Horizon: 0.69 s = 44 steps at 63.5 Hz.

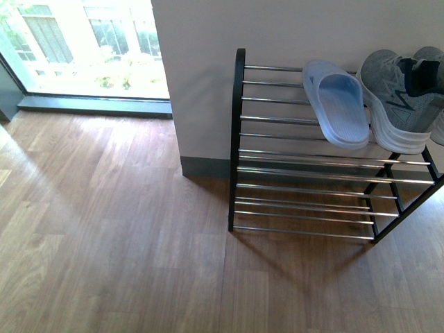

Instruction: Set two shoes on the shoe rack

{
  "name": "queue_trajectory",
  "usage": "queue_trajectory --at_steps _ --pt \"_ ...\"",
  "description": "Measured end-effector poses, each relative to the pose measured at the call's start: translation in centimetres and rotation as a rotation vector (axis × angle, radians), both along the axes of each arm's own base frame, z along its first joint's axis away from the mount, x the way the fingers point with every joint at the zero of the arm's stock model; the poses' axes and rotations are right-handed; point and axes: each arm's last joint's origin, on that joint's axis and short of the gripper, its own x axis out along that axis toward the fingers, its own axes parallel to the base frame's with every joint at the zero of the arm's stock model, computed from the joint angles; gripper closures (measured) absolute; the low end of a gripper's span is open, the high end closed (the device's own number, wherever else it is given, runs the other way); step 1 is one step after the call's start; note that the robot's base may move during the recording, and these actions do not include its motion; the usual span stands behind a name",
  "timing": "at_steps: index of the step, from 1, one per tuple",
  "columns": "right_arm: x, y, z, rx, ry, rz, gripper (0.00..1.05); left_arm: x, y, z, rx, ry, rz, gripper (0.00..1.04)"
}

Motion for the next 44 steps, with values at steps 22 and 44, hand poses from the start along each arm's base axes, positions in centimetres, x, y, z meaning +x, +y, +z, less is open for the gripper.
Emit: queue_trajectory --at_steps 22,44 --pt "-0.7 0.0 -0.1 0.000 0.003 0.000 1.03 0.0 0.0 0.0 0.000 0.000 0.000 1.03" --pt "-1.6 0.0 -0.3 0.000 0.005 0.001 1.03 0.0 0.0 0.0 0.000 0.000 0.000 1.03"
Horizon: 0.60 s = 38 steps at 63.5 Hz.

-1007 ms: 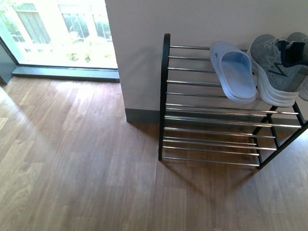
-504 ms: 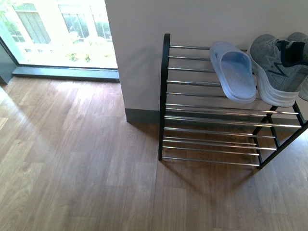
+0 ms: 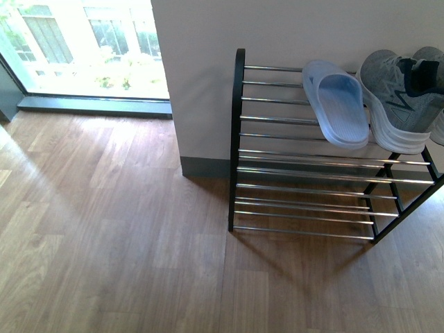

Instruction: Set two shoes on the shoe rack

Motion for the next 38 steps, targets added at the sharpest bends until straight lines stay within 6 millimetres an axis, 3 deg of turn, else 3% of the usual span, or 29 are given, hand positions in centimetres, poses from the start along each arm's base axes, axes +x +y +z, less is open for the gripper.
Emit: queue_trajectory --at_steps 8,24,34,38 --pt "0.00 0.00 0.00 -0.001 0.000 0.000 0.84 0.00 0.00 0.00 0.000 0.000 0.000 1.03" --pt "-0.01 0.01 0.01 -0.001 -0.001 0.003 0.30 0.00 0.01 0.00 0.002 0.000 0.004 1.03" --pt "-0.01 0.01 0.01 0.000 -0.001 0.003 0.08 0.00 0.01 0.00 0.001 0.000 0.002 1.03" --pt "-0.01 0.01 0.01 -0.001 -0.001 0.003 0.09 0.00 0.01 0.00 0.002 0.000 0.003 1.03"
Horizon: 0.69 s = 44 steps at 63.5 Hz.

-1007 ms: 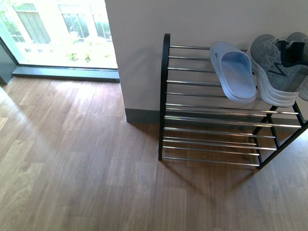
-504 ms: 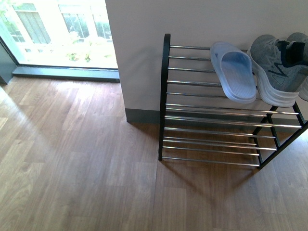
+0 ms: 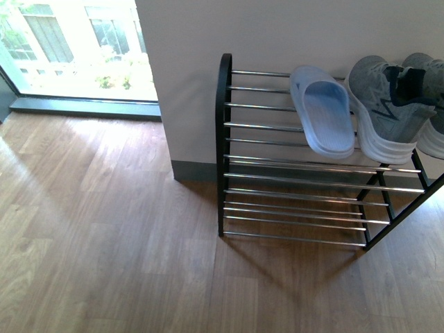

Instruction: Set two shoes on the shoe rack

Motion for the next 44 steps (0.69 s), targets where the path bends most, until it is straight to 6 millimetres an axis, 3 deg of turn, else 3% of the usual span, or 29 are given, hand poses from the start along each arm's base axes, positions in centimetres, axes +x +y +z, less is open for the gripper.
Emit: queue_trajectory --at_steps 44 --pt "0.00 -0.01 -0.02 0.000 0.002 -0.005 0.09 0.12 -0.08 0.00 0.005 -0.012 -0.011 1.03"
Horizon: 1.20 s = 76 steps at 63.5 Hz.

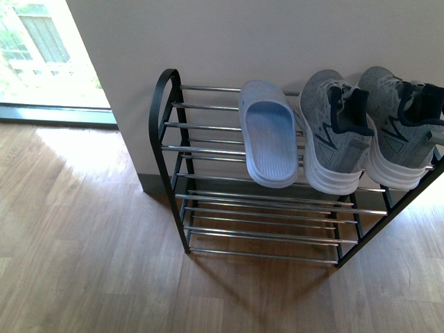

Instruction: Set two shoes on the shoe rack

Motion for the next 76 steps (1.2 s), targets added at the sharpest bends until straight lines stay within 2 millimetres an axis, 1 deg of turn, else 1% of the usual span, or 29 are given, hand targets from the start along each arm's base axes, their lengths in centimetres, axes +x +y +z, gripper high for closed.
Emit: queue_trajectory --at_steps 4,9,13,16,18,21,23,28,30,32,37,41,50,56,66,73,76 --pt "0.0 0.0 0.0 0.000 0.000 0.000 0.09 0.7 -0.3 0.1 -0.008 -0.028 -0.022 1.03" --pt "0.0 0.0 0.0 0.000 0.000 0.000 0.09 2.3 -1.1 0.2 -0.041 -0.044 -0.090 1.03" --pt "0.0 0.0 0.0 0.000 0.000 0.000 0.09 4.2 -1.9 0.2 -0.068 -0.033 -0.152 1.03" --pt "0.0 0.0 0.0 0.000 0.000 0.000 0.09 6.1 -2.8 0.1 -0.082 -0.013 -0.200 1.03" --pt "0.0 0.0 0.0 0.000 0.000 0.000 0.09 7.0 -3.2 -0.1 -0.085 -0.002 -0.218 1.03" --pt "0.0 0.0 0.0 0.000 0.000 0.000 0.09 9.0 -4.2 -0.6 -0.084 0.039 -0.268 1.03" --pt "0.0 0.0 0.0 0.000 0.000 0.000 0.09 9.8 -4.7 -0.9 -0.085 0.056 -0.288 1.03" --pt "0.0 0.0 0.0 0.000 0.000 0.000 0.09 12.9 -6.4 -2.0 -0.084 0.117 -0.343 1.03" --pt "0.0 0.0 0.0 0.000 0.000 0.000 0.09 13.7 -6.7 -2.4 -0.079 0.133 -0.346 1.03" --pt "0.0 0.0 0.0 0.000 0.000 0.000 0.09 14.8 -7.2 -2.9 -0.070 0.156 -0.355 1.03" --pt "0.0 0.0 0.0 0.000 0.000 0.000 0.09 18.5 -8.5 -4.8 -0.070 0.219 -0.367 1.03" --pt "0.0 0.0 0.0 0.000 0.000 0.000 0.09 20.3 -9.1 -6.0 -0.064 0.256 -0.363 1.03" --pt "0.0 0.0 0.0 0.000 0.000 0.000 0.09 23.6 -10.3 -7.8 -0.073 0.294 -0.379 1.03" --pt "0.0 0.0 0.0 0.000 0.000 0.000 0.09 26.3 -11.5 -9.2 -0.082 0.316 -0.400 1.03" --pt "0.0 0.0 0.0 0.000 0.000 0.000 0.09 28.8 -12.6 -10.5 -0.103 0.344 -0.426 1.03" --pt "0.0 0.0 0.0 0.000 0.000 0.000 0.09 30.2 -13.0 -11.0 -0.104 0.359 -0.424 1.03" --pt "0.0 0.0 0.0 0.000 0.000 0.000 0.09 31.2 -13.3 -11.2 -0.103 0.361 -0.425 1.03"
